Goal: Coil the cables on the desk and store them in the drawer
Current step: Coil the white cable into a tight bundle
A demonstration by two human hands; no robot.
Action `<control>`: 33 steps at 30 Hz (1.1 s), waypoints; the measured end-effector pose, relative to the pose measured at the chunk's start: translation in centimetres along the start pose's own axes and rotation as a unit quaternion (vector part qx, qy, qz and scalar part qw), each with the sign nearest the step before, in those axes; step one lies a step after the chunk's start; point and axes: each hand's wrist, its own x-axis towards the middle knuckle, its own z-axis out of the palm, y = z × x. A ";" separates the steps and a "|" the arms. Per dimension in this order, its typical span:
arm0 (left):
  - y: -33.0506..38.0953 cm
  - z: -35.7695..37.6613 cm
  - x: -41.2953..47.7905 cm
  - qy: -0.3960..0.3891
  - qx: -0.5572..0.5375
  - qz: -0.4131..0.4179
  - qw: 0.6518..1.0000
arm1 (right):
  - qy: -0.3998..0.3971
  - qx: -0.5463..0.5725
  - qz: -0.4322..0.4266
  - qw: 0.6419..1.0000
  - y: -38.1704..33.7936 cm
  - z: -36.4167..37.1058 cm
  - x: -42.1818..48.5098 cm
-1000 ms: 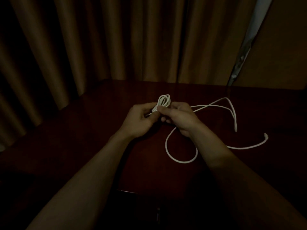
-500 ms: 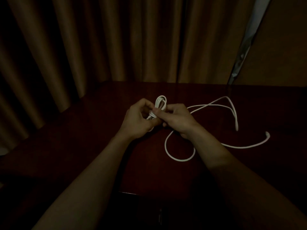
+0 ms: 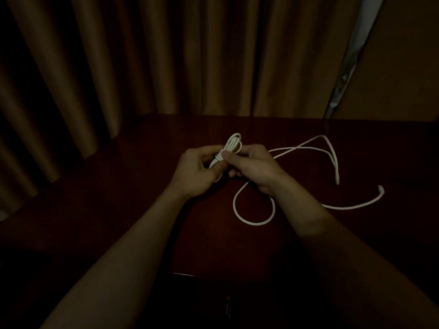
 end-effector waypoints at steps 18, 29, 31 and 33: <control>-0.9 -0.1 0.2 0.040 0.044 0.005 0.998 | 0.052 -0.040 0.002 0.998 -0.3 0.6 -0.3; -0.4 0.0 0.3 -0.027 -0.026 0.002 0.999 | 0.020 0.018 0.025 0.999 0.3 -0.6 0.2; -0.6 0.0 0.4 0.007 -0.009 0.003 1.000 | 0.006 0.002 0.036 0.999 0.2 -0.5 0.4; -0.6 0.1 0.4 0.036 0.005 0.005 0.999 | -0.003 -0.007 0.039 0.999 0.3 -0.4 0.6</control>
